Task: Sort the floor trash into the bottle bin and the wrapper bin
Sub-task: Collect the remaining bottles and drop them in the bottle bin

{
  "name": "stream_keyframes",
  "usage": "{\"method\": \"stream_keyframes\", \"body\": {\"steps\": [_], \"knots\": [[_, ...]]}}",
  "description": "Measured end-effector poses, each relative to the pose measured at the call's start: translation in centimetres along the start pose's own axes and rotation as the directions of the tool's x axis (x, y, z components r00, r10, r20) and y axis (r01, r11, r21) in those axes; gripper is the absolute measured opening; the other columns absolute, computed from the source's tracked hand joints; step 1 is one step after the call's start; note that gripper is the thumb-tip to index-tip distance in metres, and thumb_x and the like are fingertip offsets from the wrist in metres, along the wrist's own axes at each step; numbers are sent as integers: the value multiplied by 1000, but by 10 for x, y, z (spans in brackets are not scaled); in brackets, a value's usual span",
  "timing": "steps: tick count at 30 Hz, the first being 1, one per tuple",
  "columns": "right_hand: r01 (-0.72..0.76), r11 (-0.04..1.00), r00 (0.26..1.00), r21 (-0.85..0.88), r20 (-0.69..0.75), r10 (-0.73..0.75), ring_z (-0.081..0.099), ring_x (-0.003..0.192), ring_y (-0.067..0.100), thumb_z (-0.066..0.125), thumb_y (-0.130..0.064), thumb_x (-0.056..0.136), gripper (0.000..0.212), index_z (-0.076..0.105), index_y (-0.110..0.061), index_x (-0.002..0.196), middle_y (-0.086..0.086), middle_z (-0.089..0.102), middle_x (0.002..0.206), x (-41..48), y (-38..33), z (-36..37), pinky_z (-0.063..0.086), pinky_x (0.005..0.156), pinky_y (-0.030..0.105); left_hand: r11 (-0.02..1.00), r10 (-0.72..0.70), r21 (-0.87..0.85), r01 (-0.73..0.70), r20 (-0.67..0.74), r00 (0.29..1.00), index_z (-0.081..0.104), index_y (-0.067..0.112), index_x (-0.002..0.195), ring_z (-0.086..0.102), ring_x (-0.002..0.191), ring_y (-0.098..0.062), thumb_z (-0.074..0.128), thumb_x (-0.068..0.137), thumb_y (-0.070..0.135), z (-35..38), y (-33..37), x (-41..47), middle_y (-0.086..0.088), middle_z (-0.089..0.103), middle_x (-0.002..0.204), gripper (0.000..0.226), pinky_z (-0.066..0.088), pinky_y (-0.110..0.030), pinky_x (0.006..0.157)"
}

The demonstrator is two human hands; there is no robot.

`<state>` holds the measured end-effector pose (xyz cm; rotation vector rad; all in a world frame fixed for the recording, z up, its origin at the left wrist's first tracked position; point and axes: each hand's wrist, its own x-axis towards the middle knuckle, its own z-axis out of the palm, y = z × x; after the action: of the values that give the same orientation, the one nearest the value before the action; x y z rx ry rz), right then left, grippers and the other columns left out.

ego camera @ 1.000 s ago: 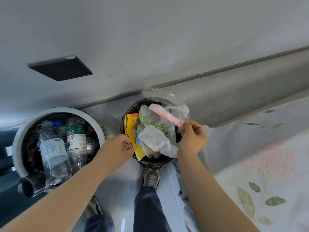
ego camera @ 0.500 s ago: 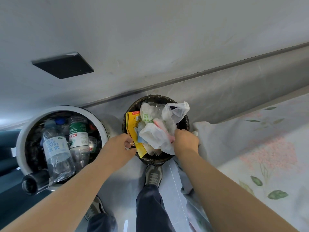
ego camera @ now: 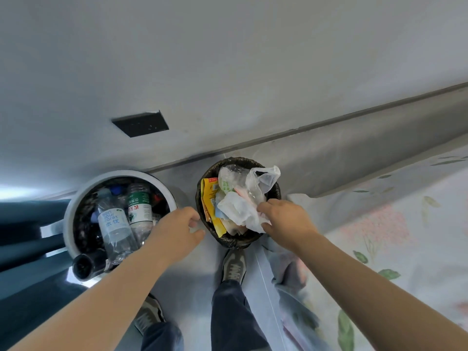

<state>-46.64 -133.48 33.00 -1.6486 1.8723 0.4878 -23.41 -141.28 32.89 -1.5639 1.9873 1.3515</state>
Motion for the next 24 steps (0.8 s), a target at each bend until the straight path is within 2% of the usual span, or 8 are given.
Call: {"method": "stream_keyframes", "body": {"steps": [6,9,13,16,18,21,24], "knots": [[14,1000,998,5,-60,-14,57,104,25,52,-28,92,30,53,-21,121,1,59,114,-67,-48,-67,48,78,34,999,35,0,-35,-13,999,54,20,120,57,100,-13,60,88,27,-51,12,-75,5,59,113,33,51,-32,90],[16,1000,995,8,-95,-15,58,104,25,52,-28,92,30,53,-21,120,1,60,115,-106,-77,-107,50,78,36,999,43,-12,-43,-16,999,55,22,117,58,99,-12,63,87,29,-81,17,-123,6,60,111,33,49,-31,92],[50,999,986,-13,-161,-51,58,105,25,50,-28,93,29,53,-23,122,1,61,115,-166,-121,-157,48,75,35,998,56,21,-56,-30,998,56,25,109,57,94,-10,62,86,32,-124,21,-195,9,60,108,25,48,-28,89],[65,998,977,-4,-205,-65,59,105,24,51,-23,91,31,54,-24,122,0,63,116,-205,-152,-188,51,76,36,997,70,37,-67,-59,996,55,25,111,56,94,-11,60,88,32,-155,27,-246,9,60,108,25,46,-26,86],[99,995,976,9,-196,-95,60,104,22,53,-25,90,31,55,-23,122,-1,63,118,-228,-171,-208,52,79,36,999,47,12,-46,-74,996,56,23,110,58,95,-13,60,87,31,-172,30,-281,9,60,105,25,49,-31,89],[173,985,966,6,-195,-168,59,106,20,53,-24,88,33,57,-23,121,-2,62,120,-254,-193,-241,51,82,35,997,2,-82,-15,-156,988,56,27,109,57,93,-11,63,85,29,-189,32,-330,10,59,103,25,50,-34,92],[260,962,938,-81,-214,-271,57,110,20,51,-24,87,33,55,-24,120,-3,61,121,-271,-206,-273,49,85,34,997,-25,-82,2,-284,958,55,27,111,56,92,-10,62,87,27,-198,38,-369,11,57,102,25,48,-25,87]]}}
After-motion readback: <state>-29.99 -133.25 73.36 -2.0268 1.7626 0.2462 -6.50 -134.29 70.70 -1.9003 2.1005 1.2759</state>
